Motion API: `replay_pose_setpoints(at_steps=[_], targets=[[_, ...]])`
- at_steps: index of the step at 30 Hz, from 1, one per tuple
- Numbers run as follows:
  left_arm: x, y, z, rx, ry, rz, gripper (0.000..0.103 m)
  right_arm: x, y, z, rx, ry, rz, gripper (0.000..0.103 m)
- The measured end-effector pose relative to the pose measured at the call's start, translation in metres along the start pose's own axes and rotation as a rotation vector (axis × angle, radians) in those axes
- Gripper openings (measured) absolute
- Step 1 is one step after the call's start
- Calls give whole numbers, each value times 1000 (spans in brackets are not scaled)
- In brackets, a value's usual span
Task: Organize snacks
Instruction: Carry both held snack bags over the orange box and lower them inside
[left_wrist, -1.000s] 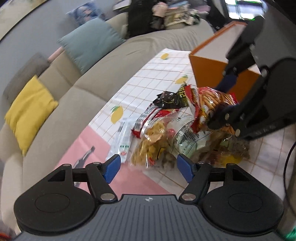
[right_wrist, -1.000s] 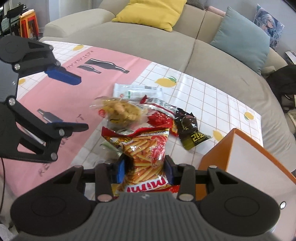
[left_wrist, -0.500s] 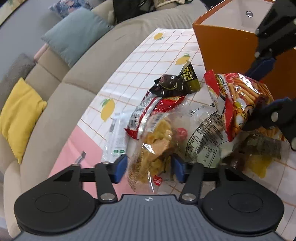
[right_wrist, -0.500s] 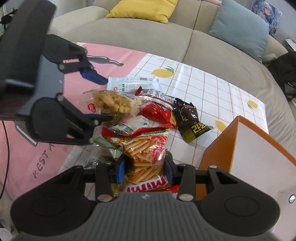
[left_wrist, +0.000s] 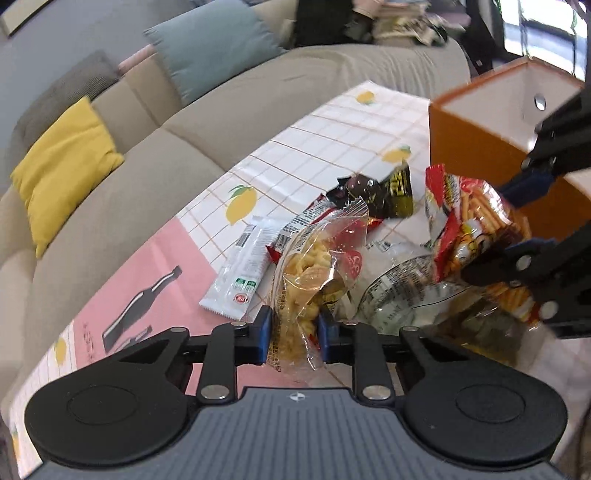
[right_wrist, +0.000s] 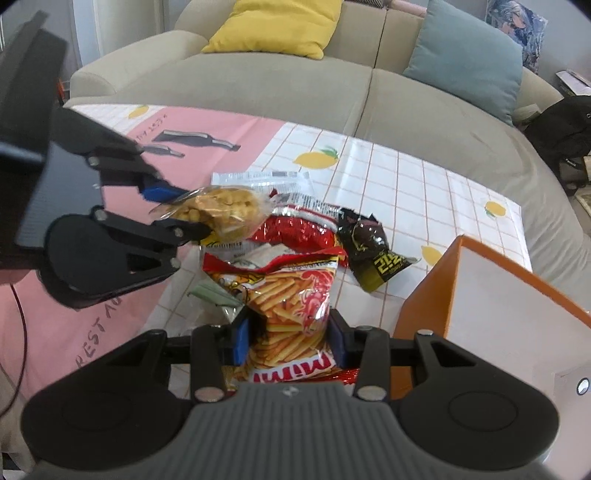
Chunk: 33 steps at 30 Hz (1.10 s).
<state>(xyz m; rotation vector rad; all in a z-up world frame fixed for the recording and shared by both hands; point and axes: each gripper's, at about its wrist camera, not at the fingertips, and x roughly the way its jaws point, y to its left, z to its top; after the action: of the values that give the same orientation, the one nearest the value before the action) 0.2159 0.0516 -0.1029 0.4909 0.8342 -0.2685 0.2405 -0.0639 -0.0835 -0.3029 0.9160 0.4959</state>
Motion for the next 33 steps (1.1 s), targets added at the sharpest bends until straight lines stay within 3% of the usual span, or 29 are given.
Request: replay_pose_setpoints(at_steps=[11,19,26,29,33], targets=[[-92,10,11,-215,-91,-51,27,-58,6,4,-9,-97,-30,40],[-139,-4,48,-319,-165,-210,27,-118,-34,-6,71,-161,-78,40],[-124,-41,94,-354,-118,-355,27,-143,-103,-23,215,-66,-110,40],[-107,-58,111,-367,-71,-434,27,-137,-131,-33,290,0,-105,40],[-77,-82,124,-370,7,-478,27,-119,-159,-47,380,83,-101,40]])
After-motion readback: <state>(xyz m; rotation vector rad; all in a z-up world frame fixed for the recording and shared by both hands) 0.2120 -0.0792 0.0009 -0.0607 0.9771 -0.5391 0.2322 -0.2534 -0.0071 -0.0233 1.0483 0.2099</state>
